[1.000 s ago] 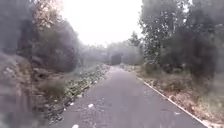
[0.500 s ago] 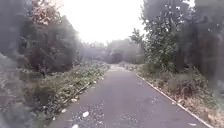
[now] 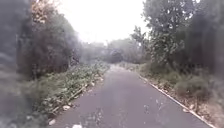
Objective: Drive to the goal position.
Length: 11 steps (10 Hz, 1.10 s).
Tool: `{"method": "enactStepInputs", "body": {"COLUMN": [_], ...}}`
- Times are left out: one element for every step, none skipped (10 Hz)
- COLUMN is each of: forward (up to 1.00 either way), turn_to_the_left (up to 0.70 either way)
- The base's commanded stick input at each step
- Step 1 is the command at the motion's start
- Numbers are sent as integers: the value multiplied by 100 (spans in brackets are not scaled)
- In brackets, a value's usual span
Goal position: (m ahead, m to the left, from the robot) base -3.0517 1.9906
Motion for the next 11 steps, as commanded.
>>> {"method": "enactStepInputs", "body": {"forward": [60, 60, 60, 60, 60, 60, 60, 60, 60, 60, 60], "turn_to_the_left": [-3, -8, -12, -12, -8, 0, 0, 0, 0, 0, 0]}}
